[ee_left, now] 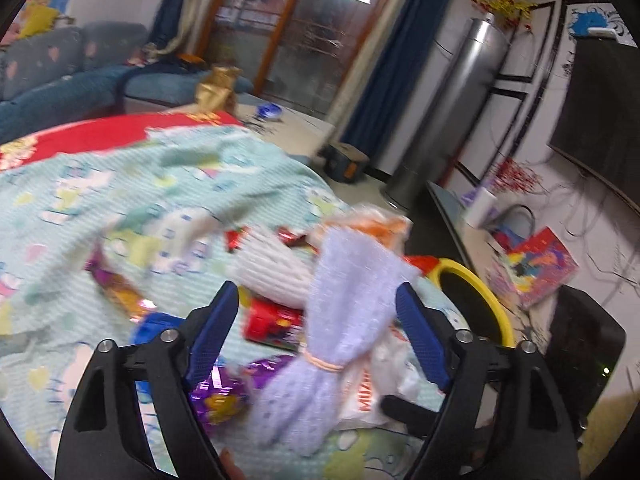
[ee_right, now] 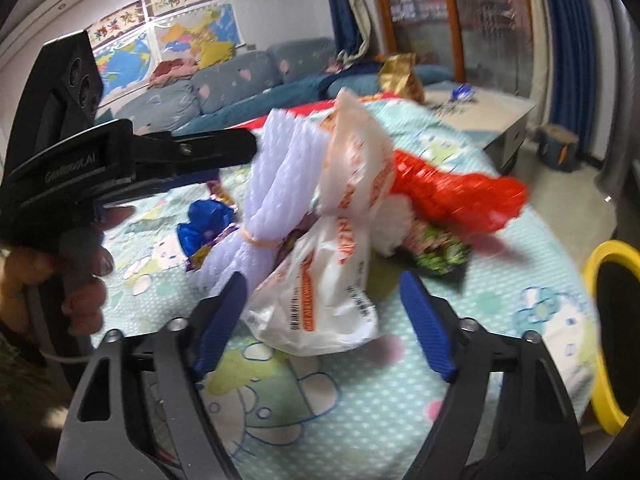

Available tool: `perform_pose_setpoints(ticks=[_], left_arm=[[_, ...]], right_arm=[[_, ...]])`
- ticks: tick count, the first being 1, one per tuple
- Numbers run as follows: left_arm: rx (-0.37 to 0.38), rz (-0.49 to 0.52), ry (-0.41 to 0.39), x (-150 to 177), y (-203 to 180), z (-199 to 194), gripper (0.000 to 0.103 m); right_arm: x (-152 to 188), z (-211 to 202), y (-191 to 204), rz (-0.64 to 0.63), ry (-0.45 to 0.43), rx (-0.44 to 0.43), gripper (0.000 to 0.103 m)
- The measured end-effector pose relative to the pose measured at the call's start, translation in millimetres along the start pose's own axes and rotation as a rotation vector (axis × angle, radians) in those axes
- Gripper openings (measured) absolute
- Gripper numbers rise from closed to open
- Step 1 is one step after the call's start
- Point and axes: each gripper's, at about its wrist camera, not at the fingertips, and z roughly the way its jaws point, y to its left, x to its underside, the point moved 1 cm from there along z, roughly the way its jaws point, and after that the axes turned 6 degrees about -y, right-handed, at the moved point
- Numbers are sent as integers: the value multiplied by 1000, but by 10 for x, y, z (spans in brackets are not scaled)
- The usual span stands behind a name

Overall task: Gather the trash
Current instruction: 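Grasp the white foam net sleeve with the left gripper while the right grasps the white plastic bag, then carry the white plastic bag with the right gripper over the yellow bin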

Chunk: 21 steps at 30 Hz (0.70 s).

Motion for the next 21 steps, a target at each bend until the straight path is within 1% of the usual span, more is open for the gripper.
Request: perform_pose_setpoints(ticks=[1, 2, 3, 4, 5, 6, 7, 8, 9, 10, 11, 12, 16, 21], left_arm=[[12, 3, 14, 27, -23, 44, 69], [20, 3, 23, 40, -29, 77, 66], [29, 0, 33, 51, -31, 110, 61], [37, -6, 42, 55, -34, 135, 55], [47, -13, 54, 67, -34, 161, 53], [56, -20, 62, 77, -31, 163, 46], [63, -23, 69, 81, -29, 175, 39], [64, -24, 71, 88, -25, 175, 36], [65, -27, 68, 85, -21, 163, 27], [64, -32, 58, 77, -18, 144, 22], [67, -38, 49, 57, -19, 112, 20], [67, -39, 39, 41, -21, 87, 13], [75, -39, -19, -62, -65, -69, 13], [77, -21, -98, -216, -201, -295, 12]], right_arm=[[9, 24, 6, 4, 11, -11, 57], [18, 58, -4, 4, 22, -18, 52], [31, 89, -2, 8, 31, -26, 49], [36, 75, -9, 19, 35, -35, 44], [44, 79, -18, 25, 37, -40, 41], [49, 70, -37, 33, 39, -45, 40], [51, 65, -53, 39, 38, -48, 35], [53, 57, -71, 46, 34, -50, 30], [44, 36, -91, 53, 34, -52, 28], [41, 30, -120, 62, 34, -59, 25], [51, 39, -133, 67, 32, -65, 22], [58, 27, -154, 72, 27, -71, 20], [53, -96, -136, 53, -20, -72, 16], [-17, -278, -122, 23, -73, -57, 16]])
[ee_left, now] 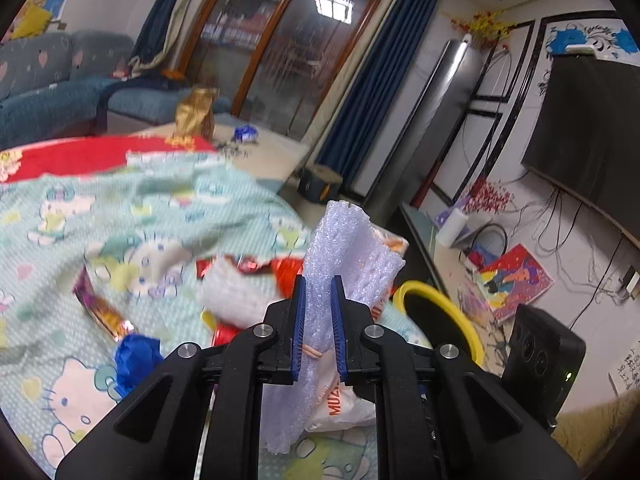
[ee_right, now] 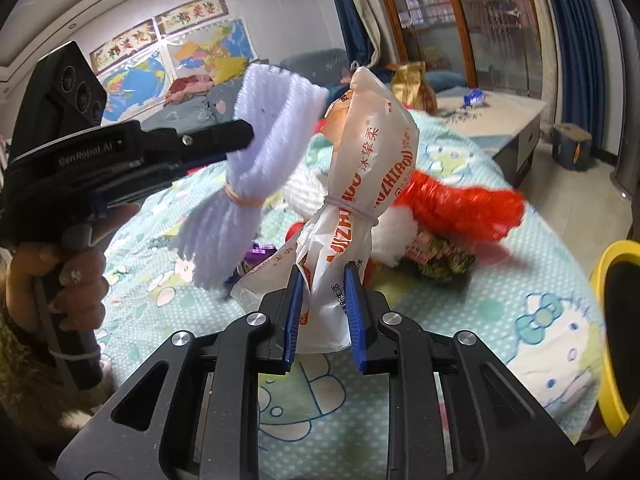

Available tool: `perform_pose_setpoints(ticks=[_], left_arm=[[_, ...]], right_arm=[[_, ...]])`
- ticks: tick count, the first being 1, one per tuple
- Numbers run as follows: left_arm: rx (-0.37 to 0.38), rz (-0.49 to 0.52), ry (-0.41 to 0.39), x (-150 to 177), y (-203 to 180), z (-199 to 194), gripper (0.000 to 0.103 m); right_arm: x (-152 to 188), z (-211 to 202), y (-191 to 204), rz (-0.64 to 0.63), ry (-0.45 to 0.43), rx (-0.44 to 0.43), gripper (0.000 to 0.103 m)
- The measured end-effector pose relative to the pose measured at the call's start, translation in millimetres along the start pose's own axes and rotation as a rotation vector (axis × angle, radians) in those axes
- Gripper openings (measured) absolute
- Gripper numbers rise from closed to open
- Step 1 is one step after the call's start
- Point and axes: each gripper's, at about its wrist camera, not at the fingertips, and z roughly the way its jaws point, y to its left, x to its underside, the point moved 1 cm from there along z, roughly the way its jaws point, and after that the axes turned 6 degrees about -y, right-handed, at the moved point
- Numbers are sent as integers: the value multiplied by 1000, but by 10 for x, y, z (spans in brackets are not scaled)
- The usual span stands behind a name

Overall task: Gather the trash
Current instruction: 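Carry the white plastic bag with the right gripper over the yellow bin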

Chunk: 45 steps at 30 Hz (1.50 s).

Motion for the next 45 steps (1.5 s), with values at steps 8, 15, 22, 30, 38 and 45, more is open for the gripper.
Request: perform_pose_setpoints(ticks=[8, 15, 22, 30, 38, 45], left_arm=[[40, 25, -25, -145, -248, 1, 12], [77, 57, 2, -116, -517, 208, 12], [104, 94, 39, -78, -817, 470, 12], [146, 123, 69, -14, -1100, 714, 12], [181, 159, 96, 59, -1416, 946, 12], [211, 184, 132, 161, -1663, 1197, 12]], right_arm=[[-205, -307, -201, 5, -67, 57, 15], [-278, -548, -428, 21, -104, 131, 15], [-233, -777, -676, 57, -119, 202, 15], [-149, -990, -938, 93, -120, 291, 15], [-49, -1205, -1309, 147, -113, 400, 15], [69, -1329, -1627, 201, -89, 493, 15]])
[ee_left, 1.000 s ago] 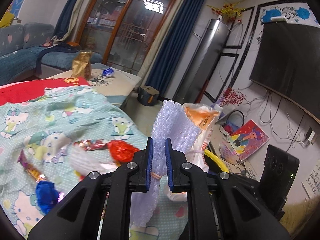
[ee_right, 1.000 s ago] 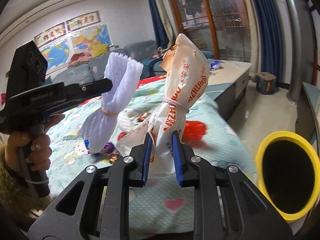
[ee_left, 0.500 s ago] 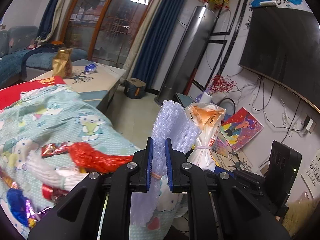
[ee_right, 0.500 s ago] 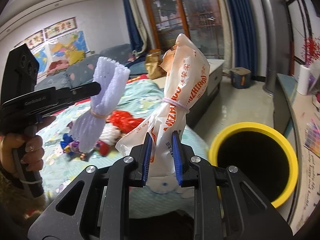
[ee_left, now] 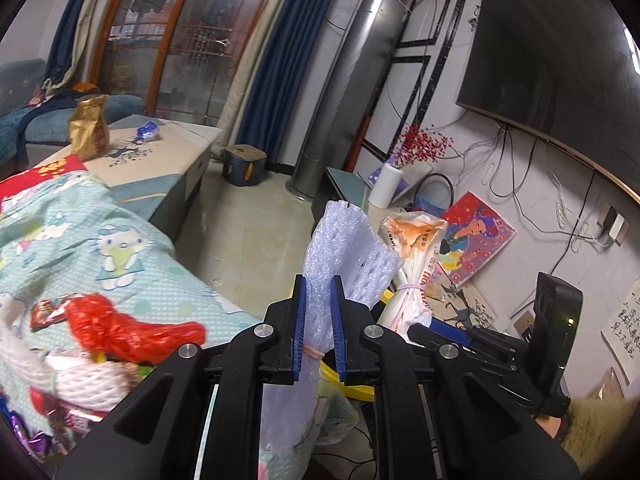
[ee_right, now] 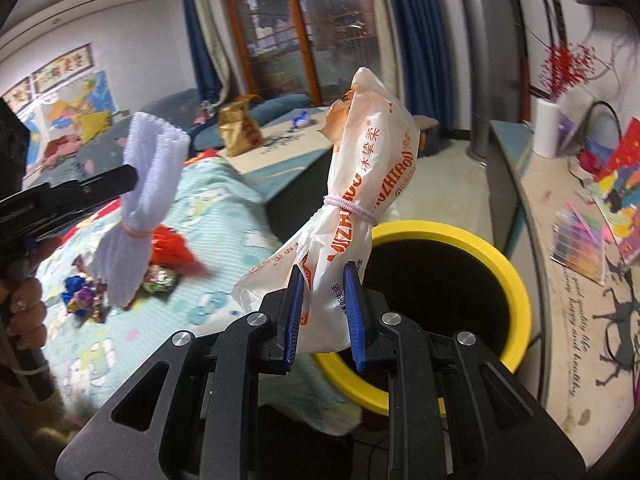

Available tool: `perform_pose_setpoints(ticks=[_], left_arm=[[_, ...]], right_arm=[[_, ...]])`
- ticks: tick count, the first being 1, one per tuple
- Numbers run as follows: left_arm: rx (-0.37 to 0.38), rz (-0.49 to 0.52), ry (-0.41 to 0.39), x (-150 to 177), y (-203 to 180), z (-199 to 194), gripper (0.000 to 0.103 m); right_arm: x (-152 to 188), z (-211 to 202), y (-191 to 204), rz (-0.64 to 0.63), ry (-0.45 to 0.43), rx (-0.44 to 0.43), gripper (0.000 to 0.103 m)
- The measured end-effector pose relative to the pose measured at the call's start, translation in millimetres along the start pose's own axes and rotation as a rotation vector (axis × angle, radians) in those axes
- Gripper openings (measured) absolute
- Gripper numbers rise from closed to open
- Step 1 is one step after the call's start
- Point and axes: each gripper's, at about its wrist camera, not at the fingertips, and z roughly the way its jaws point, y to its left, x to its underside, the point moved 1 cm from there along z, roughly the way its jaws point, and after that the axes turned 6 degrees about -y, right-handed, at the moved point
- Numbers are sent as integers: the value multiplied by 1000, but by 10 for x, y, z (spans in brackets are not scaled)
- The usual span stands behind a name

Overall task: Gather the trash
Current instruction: 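Carry the white plastic bag with the right gripper over the yellow bin, then open the right gripper to drop the white bag into the bin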

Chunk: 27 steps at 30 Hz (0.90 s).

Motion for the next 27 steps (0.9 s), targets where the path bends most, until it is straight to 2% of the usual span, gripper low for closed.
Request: perform_pose_setpoints(ticks=[12, 23, 24, 26, 27], left_arm=[[51, 48, 76, 108, -341, 549, 12], [64, 48, 153, 302, -465, 1128, 12], [64, 36, 161, 322, -447, 1178, 14], [47, 13, 173, 357, -437, 1288, 23], [29, 13, 171, 367, -432, 1316, 42]], right_arm=[[89, 123, -525, 50, 63, 104, 15], [205, 281, -776, 74, 133, 140, 18], [227, 308, -797, 74, 147, 147, 19], [260, 323, -823, 85, 152, 167, 29], [274, 330, -841, 90, 155, 171, 34]])
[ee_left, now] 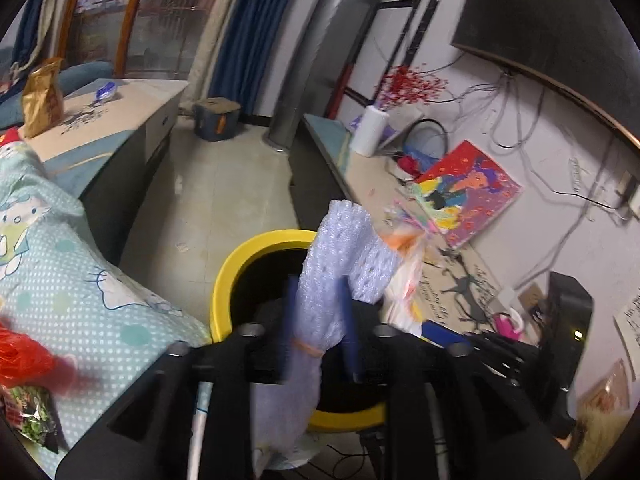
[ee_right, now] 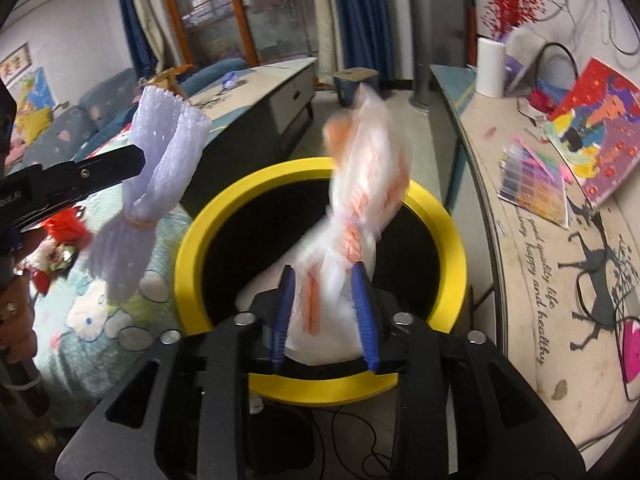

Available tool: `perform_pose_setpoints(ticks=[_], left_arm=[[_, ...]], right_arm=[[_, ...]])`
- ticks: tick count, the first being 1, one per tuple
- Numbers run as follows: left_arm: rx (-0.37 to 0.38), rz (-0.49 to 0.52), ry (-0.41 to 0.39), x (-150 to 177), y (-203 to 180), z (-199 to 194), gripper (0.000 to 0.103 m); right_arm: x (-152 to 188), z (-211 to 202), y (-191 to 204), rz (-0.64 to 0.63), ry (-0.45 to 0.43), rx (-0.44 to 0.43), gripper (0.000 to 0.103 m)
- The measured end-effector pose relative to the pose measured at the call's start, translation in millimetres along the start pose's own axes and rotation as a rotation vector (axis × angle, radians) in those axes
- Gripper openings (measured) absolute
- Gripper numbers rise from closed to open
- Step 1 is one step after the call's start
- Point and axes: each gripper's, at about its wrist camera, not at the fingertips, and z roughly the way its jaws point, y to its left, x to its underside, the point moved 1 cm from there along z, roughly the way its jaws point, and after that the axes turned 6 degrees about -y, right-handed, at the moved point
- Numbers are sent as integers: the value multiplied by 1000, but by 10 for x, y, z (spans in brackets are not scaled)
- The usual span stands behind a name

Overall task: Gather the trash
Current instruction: 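Open the right gripper to drop the white bag into the bin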

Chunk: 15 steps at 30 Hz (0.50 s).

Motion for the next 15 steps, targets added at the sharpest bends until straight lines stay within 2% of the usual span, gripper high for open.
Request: perform_pose_setpoints(ticks=[1, 2, 5, 7, 8, 15], left_arm=[[-8, -4, -5, 5, 14, 9, 62], [-6, -11, -10, 7, 31, 0, 68], [-17, -9, -30, 12, 48, -88, 72], [-40, -2, -60, 10, 77, -221, 84], [-46, -1, -71, 5, 89, -274, 85], [-144, 7, -145, -35, 213, -738, 94]], right_arm=[[8, 3, -14, 4, 2, 9, 42], [10, -10, -25, 7, -7, 22, 45], [-7, -59, -34, 12, -31, 30, 50], [-35, -110, -27, 17, -57, 28, 53], [-53, -145, -12, 23, -73, 20, 57], [-174, -336, 241, 2, -154, -67, 63]])
